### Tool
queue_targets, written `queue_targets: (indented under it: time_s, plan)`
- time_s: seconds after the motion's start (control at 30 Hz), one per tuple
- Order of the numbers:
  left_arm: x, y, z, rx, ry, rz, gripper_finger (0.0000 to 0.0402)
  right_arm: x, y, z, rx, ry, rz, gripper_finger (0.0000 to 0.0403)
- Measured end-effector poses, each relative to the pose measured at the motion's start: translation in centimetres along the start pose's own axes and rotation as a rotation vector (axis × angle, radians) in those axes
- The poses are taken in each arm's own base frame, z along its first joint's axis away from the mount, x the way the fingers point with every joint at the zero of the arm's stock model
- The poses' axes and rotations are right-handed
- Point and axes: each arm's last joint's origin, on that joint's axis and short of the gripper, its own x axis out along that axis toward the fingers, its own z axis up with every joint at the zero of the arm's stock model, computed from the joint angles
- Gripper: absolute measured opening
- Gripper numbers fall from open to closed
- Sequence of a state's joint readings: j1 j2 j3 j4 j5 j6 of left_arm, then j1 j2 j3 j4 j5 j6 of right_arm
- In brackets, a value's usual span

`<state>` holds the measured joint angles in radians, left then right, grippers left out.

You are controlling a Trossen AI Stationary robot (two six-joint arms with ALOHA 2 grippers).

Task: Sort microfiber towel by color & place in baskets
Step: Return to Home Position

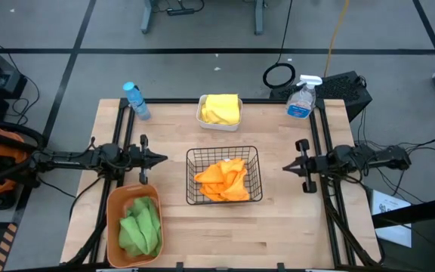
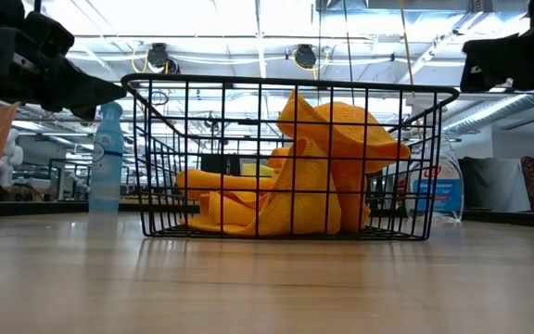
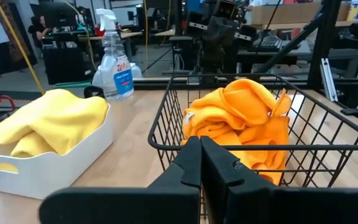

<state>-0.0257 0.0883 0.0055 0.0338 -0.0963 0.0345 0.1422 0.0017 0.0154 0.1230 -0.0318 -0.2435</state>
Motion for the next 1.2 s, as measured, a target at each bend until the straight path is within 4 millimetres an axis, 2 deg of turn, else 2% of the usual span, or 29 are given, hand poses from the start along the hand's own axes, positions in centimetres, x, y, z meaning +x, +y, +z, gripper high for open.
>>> queue_targets:
  time_s: [0.37,0.83,1.2]
  plan:
    - [0.0,0.0,-0.1,-0.002,0.006,-0.002,0.0,-0.1,-0.6,-1.2,0.099,0.112,-0.037,0.0]
    - [0.0,-0.1,-0.1,0.001,0.013,-0.018,0.0,-0.1,-0.6,-1.2,0.072,0.117,-0.037,0.0]
    - [0.0,-0.1,-0.2,0.027,0.016,-0.029,0.0,-0.1,-0.6,-1.2,0.124,0.116,-0.04,0.0]
